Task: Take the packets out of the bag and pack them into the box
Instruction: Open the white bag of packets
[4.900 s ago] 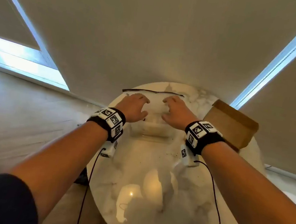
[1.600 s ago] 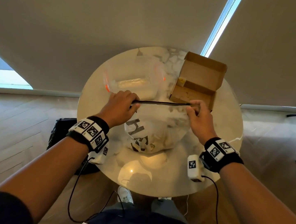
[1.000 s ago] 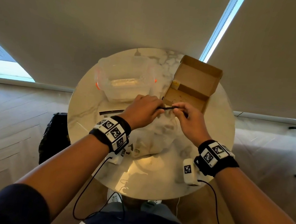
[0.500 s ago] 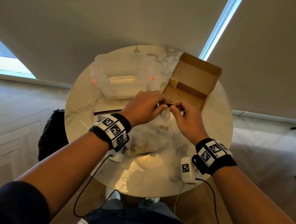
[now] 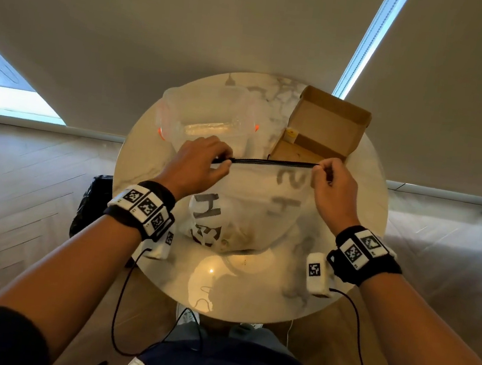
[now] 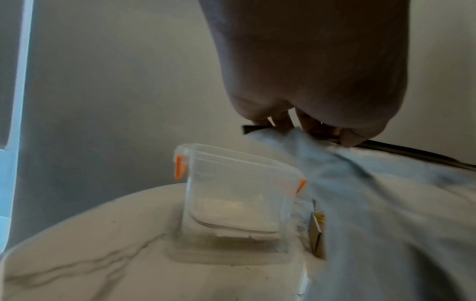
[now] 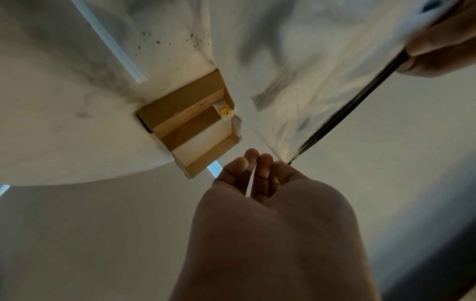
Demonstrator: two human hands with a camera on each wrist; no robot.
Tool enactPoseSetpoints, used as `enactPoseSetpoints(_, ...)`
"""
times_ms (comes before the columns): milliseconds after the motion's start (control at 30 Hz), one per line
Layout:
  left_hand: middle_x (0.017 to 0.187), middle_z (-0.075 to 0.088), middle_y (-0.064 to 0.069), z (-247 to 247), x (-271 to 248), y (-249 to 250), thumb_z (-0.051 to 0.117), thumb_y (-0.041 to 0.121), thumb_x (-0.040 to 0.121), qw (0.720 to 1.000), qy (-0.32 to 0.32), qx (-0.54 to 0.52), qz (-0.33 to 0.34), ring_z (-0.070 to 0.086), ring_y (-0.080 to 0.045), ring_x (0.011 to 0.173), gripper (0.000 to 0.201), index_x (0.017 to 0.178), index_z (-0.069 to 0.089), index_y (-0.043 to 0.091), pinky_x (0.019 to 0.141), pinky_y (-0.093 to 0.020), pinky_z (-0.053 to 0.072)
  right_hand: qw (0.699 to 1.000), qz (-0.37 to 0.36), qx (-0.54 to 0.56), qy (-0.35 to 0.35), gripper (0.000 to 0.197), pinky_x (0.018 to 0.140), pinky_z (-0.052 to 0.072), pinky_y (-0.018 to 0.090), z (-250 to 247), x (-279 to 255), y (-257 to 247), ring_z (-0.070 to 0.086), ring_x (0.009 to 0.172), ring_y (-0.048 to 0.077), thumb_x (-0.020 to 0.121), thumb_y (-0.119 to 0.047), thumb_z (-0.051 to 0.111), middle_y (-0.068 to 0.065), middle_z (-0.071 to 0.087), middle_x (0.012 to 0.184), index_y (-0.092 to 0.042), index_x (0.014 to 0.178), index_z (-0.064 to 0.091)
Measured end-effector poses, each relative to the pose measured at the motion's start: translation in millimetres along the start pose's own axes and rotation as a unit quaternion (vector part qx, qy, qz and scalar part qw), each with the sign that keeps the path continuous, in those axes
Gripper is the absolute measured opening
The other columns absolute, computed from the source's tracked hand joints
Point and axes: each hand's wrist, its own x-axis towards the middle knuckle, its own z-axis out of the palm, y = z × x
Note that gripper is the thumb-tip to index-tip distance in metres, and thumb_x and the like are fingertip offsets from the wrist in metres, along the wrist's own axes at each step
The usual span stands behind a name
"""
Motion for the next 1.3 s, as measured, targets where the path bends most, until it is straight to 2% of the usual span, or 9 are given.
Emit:
enactPoseSetpoints(100, 0.093, 0.058, 0.008, -7, -7, -12, 0.056, 0.034, 0.094, 1.000, -0.001, -0.016, -0.021, 0.055, -0.016, 0.084, 0.014, 0.099, 0.062, 0.023, 0.080, -0.043, 0.050, 0.998, -0.047, -0.044, -0.007, 0.009, 0.086, 0.050, 0.047, 9, 1, -10, 0.056, 0.093, 0.020, 0.097, -0.016, 0.052, 0.004, 0.060, 0.103, -0.015, 0.106, 0.056)
enactPoseSetpoints(200, 0.091, 0.058, 0.008, -8, -10, -12, 0.057, 0.033, 0.095, 0.999, -0.002, -0.035, -0.021, 0.056, -0.014, 0.083, 0.012, 0.098, 0.062, 0.022, 0.078, -0.041, 0.052, 0.981, -0.140, -0.134, -0.025, 0.040, 0.107, 0.033, 0.039, 22, 0, -32, 0.045, 0.123, 0.018, 0.091, -0.025, 0.061, 0.000, 0.053, 0.130, -0.018, 0.129, 0.051)
enactPoseSetpoints(267, 0.091, 0.060, 0.007, -8, -11, -11, 0.058, 0.034, 0.095, 0.999, -0.005, -0.042, -0.017, 0.056, -0.014, 0.083, 0.013, 0.098, 0.063, 0.022, 0.078, -0.040, 0.052, 0.960, -0.198, -0.183, -0.074, 0.042, 0.106, 0.025, 0.038, 35, -1, -45, 0.044, 0.127, 0.018, 0.090, -0.028, 0.064, -0.002, 0.055, 0.131, -0.021, 0.130, 0.054)
enactPoseSetpoints(367, 0.091, 0.061, 0.006, -7, -12, -9, 0.058, 0.034, 0.094, 0.998, 0.000, -0.059, -0.013, 0.057, -0.014, 0.082, 0.014, 0.097, 0.064, 0.021, 0.076, -0.039, 0.052, 0.938, -0.265, -0.182, -0.131, 0.022, 0.095, 0.029, 0.030, 60, -1, -47, 0.055, 0.111, 0.019, 0.094, -0.024, 0.062, -0.002, 0.063, 0.115, -0.020, 0.116, 0.062)
enactPoseSetpoints(500, 0.092, 0.061, 0.007, -9, -20, -17, 0.059, 0.033, 0.093, 0.998, -0.007, -0.055, -0.012, 0.055, -0.012, 0.081, 0.015, 0.098, 0.064, 0.020, 0.075, -0.036, 0.051, 0.945, -0.267, -0.115, -0.153, 0.009, 0.078, 0.035, 0.015, 73, 2, -40, 0.059, 0.087, 0.018, 0.095, -0.006, 0.061, 0.005, 0.065, 0.095, -0.009, 0.099, 0.067)
enactPoseSetpoints(600, 0.091, 0.061, 0.007, -10, -30, -26, 0.055, 0.038, 0.093, 0.999, -0.012, -0.048, -0.008, 0.055, -0.013, 0.080, 0.020, 0.099, 0.064, 0.021, 0.075, -0.036, 0.050, 0.947, -0.256, -0.113, -0.157, 0.007, 0.075, 0.040, 0.018, 75, 0, -41, 0.057, 0.082, 0.015, 0.095, -0.004, 0.061, 0.005, 0.065, 0.090, -0.008, 0.097, 0.065)
enactPoseSetpoints(800, 0.090, 0.060, 0.008, -16, -47, -43, 0.057, 0.036, 0.094, 0.998, 0.010, -0.043, -0.035, 0.054, -0.012, 0.081, 0.014, 0.097, 0.062, 0.023, 0.077, -0.035, 0.049, 0.958, -0.223, -0.110, -0.142, 0.010, 0.074, 0.041, 0.018, 72, -1, -37, 0.055, 0.081, 0.012, 0.095, -0.009, 0.062, 0.003, 0.066, 0.094, -0.011, 0.105, 0.062)
enactPoseSetpoints(1100, 0.090, 0.057, 0.013, -23, -57, -59, 0.060, 0.031, 0.094, 0.999, 0.006, -0.036, -0.032, 0.052, -0.009, 0.082, 0.007, 0.098, 0.061, 0.025, 0.078, -0.032, 0.049, 0.956, -0.237, -0.116, -0.127, 0.008, 0.069, 0.049, 0.030, 71, 4, -28, 0.059, 0.075, 0.016, 0.094, -0.006, 0.064, 0.003, 0.066, 0.090, -0.010, 0.101, 0.063)
enactPoseSetpoints(1300, 0.089, 0.056, 0.013, -26, -57, -66, 0.058, 0.034, 0.095, 0.999, -0.009, -0.024, -0.032, 0.052, -0.009, 0.082, 0.007, 0.096, 0.059, 0.027, 0.078, -0.034, 0.050, 0.963, -0.218, -0.113, -0.114, 0.009, 0.072, 0.039, 0.006, 68, 3, -27, 0.055, 0.077, 0.009, 0.092, -0.004, 0.066, 0.002, 0.066, 0.090, -0.010, 0.099, 0.064)
